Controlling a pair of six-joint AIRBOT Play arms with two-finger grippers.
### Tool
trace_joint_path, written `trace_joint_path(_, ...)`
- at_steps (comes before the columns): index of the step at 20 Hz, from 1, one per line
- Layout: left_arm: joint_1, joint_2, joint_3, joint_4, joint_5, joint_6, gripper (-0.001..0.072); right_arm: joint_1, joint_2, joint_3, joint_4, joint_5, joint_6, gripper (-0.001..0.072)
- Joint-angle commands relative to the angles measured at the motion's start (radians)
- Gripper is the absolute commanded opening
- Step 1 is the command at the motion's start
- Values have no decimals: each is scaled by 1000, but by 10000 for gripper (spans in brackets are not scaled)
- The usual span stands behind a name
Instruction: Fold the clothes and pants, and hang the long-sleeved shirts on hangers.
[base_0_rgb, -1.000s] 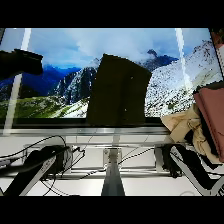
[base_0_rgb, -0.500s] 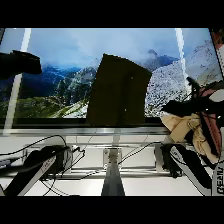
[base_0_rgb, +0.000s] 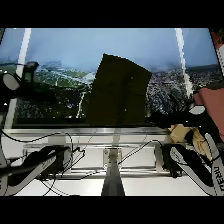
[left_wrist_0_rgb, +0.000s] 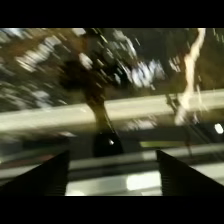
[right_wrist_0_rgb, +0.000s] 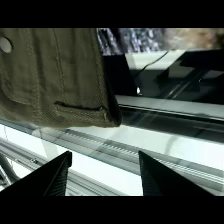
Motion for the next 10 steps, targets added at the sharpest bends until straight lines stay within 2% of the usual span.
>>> trace_joint_path(1,8,-31,-185,-193,-13,99,504,84,-97,-14,53,-74,-3,497)
trace_joint_path(3,8,-31,-261,-330,-11,165,504,115,-174,-13,90,-108,-25,497)
trace_joint_path(6,8,-32,-333,-523,14,251,504,139,-246,-13,210,-166,-151,492)
trace_joint_path(8,8,-37,-363,-601,67,274,504,139,-247,-12,258,-189,-238,444)
trace_joint_path(10,8,-51,-385,-635,114,274,504,139,-248,-11,271,-193,-283,428)
